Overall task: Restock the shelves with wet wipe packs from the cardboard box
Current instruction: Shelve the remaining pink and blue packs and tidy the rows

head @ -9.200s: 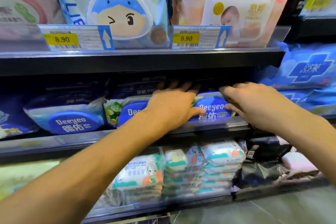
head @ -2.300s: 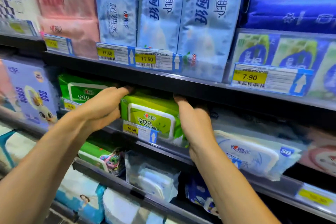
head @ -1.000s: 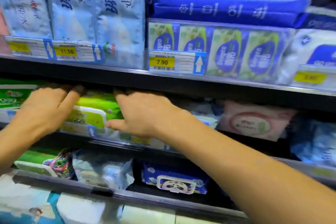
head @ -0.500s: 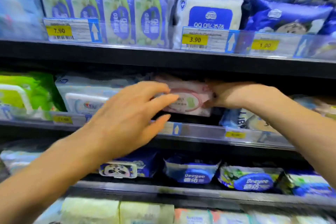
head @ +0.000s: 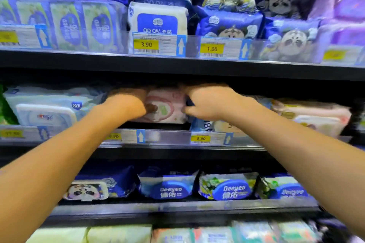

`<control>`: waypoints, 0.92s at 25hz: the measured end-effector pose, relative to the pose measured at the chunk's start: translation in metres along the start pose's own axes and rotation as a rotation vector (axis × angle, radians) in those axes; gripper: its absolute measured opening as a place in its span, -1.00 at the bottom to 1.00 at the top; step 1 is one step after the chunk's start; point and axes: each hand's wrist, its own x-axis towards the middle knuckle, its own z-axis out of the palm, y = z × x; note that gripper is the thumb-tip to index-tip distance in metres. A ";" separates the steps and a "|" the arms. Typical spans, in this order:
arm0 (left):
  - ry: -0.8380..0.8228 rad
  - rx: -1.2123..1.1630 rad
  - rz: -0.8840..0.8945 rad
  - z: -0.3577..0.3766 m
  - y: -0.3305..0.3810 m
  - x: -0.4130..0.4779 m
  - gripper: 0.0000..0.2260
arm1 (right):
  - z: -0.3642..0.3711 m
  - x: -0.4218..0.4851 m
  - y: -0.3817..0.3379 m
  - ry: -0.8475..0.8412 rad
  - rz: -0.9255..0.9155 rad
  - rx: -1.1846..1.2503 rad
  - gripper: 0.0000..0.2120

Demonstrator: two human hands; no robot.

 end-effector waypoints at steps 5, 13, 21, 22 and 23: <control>0.274 -0.110 0.489 0.000 0.088 -0.047 -0.41 | 0.002 -0.106 0.083 -0.141 0.126 -0.107 -0.17; 0.180 0.137 0.424 0.010 0.108 -0.026 -0.38 | 0.028 -0.104 0.105 -0.029 0.128 -0.082 -0.24; 0.183 0.124 0.334 0.002 0.121 -0.022 -0.28 | 0.017 -0.092 0.112 -0.137 0.094 -0.139 -0.41; 0.192 0.134 0.336 0.003 0.122 -0.023 -0.28 | 0.016 -0.091 0.111 -0.165 0.094 -0.119 -0.46; 0.207 0.147 0.337 0.007 0.122 -0.025 -0.28 | 0.014 -0.093 0.109 -0.178 0.087 -0.107 -0.49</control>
